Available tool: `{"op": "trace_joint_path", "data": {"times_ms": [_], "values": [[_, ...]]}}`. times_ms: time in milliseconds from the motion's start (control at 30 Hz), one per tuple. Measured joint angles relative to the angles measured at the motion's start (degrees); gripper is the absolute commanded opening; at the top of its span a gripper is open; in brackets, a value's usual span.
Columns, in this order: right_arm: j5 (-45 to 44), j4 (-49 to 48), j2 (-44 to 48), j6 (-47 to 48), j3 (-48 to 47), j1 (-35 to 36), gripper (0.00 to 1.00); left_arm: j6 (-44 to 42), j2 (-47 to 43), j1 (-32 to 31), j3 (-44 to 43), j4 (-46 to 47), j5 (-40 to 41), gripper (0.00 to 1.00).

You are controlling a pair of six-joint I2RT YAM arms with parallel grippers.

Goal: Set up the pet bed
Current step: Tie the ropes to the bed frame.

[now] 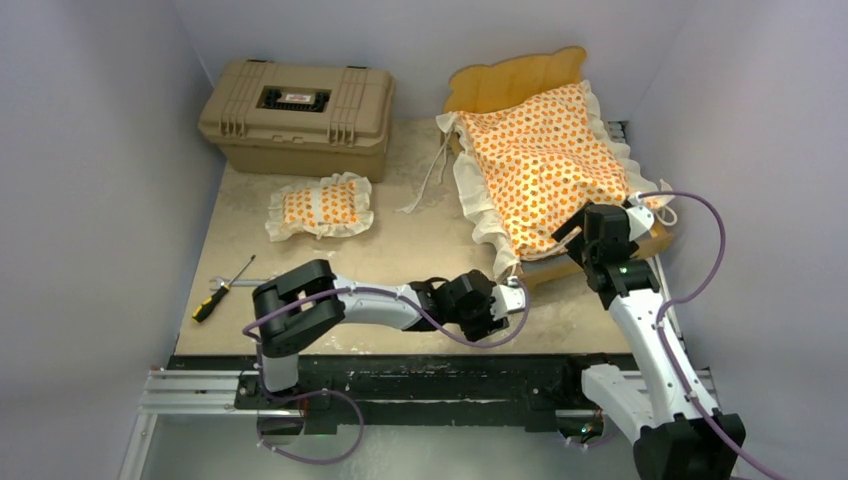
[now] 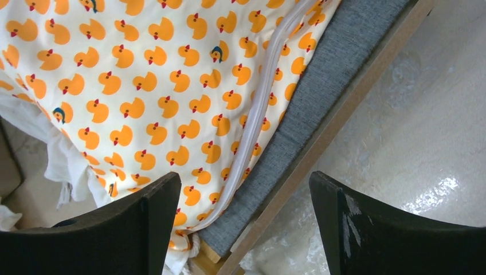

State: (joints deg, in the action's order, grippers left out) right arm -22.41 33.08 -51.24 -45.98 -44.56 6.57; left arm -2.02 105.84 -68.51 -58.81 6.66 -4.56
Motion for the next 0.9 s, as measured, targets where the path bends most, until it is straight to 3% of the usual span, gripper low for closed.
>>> {"op": "trace_joint_path", "data": {"times_ms": [167, 267, 333, 567, 900], "values": [[1.7, -0.1, 0.2, 1.3, -0.1, 0.0, 0.88, -2.2, 2.8, -1.8, -1.8, -1.8, -0.6, 0.42], [2.9, -0.2, 0.3, 1.9, -0.1, 0.0, 0.90, -2.3, 4.3, -1.9, -3.3, -1.6, -0.8, 0.23], [3.9, -0.3, 0.2, 2.4, -0.1, 0.0, 0.93, -2.3, 5.0, -1.9, -3.9, -1.2, -0.7, 0.00], [6.6, -1.6, 0.2, 7.3, -0.6, 0.0, 0.99, -3.0, 4.5, -2.4, -3.9, -1.2, 0.8, 0.00], [17.9, -5.6, -1.3, 13.4, -0.9, 0.7, 0.98, -0.9, -12.4, 5.1, 1.1, -6.0, 7.8, 0.00]]}}
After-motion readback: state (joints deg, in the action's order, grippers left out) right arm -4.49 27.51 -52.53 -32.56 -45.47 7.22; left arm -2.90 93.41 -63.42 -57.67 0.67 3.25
